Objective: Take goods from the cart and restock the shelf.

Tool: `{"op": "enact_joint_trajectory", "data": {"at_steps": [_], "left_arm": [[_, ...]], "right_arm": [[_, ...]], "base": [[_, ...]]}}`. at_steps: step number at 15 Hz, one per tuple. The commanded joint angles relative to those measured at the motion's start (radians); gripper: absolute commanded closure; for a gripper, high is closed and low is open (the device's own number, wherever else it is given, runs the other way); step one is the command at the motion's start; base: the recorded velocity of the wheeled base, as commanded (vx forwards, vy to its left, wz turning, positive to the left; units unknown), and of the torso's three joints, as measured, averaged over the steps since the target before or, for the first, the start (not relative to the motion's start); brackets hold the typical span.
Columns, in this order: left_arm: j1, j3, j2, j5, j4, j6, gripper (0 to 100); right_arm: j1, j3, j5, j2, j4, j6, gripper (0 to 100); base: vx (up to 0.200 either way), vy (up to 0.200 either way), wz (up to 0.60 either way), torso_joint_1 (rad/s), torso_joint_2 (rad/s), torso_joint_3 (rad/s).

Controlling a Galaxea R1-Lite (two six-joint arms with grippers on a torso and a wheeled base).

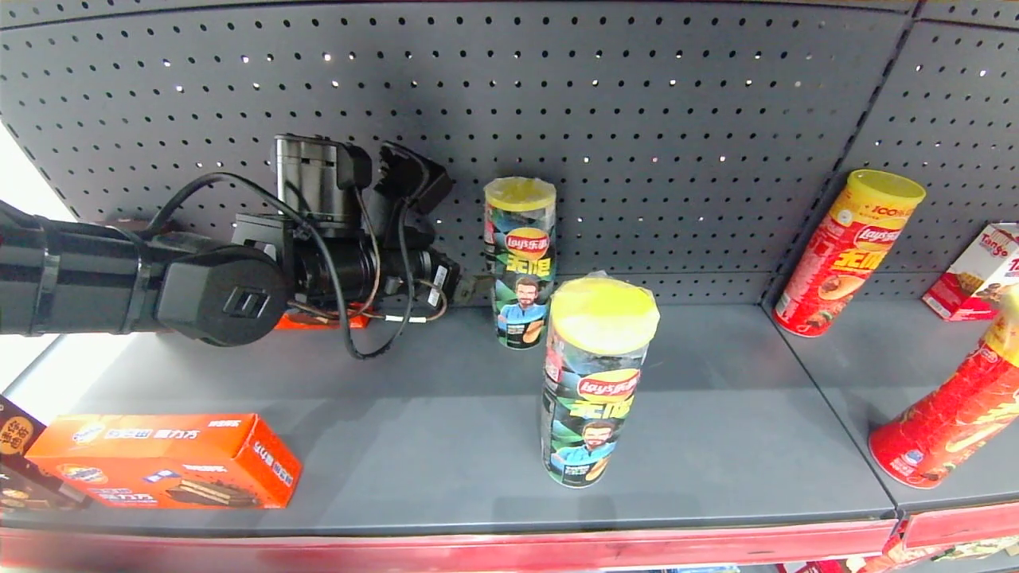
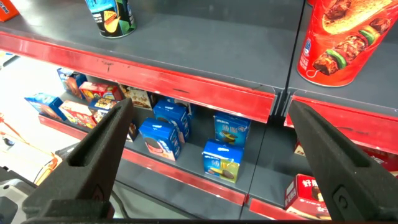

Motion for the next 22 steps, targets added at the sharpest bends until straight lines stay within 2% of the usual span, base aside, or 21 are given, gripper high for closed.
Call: {"op": "enact_joint_trajectory", "data": {"at_steps": [1,7,9,12,16,18,22], "left_arm": [[0.006,-0.001,0.006,0.0,-0.001,0.001,0],[0.012,0.006,0.01,0.011,-0.014,0.001,0],[0.012,0.037,0.003,0.015,-0.016,0.005,0],[0.01,0.132,-0.035,0.057,-0.086,0.007,0],[0.0,0.158,-0.018,0.183,-0.142,0.033,0],[-0.004,0.158,0.022,0.235,-0.208,0.019,0],[-0.02,0.174,0.052,0.239,-0.284,-0.012,0]], "right_arm": [[0.0,0.0,0.0,0.001,0.0,0.0,0],[0.0,0.0,0.0,0.001,0.0,0.0,0],[0.0,0.0,0.0,0.001,0.0,0.0,0],[0.0,0.0,0.0,0.001,0.0,0.0,0],[0.0,0.0,0.0,0.001,0.0,0.0,0],[0.0,0.0,0.0,0.001,0.0,0.0,0],[0.0,0.0,0.0,0.001,0.0,0.0,0]], "base": [[0.0,0.0,0.0,0.0,0.0,0.0],[0.0,0.0,0.0,0.0,0.0,0.0],[0.0,0.0,0.0,0.0,0.0,0.0],[0.0,0.0,0.0,0.0,0.0,0.0],[0.0,0.0,0.0,0.0,0.0,0.0],[0.0,0.0,0.0,0.0,0.0,0.0],[0.0,0.0,0.0,0.0,0.0,0.0]]}}
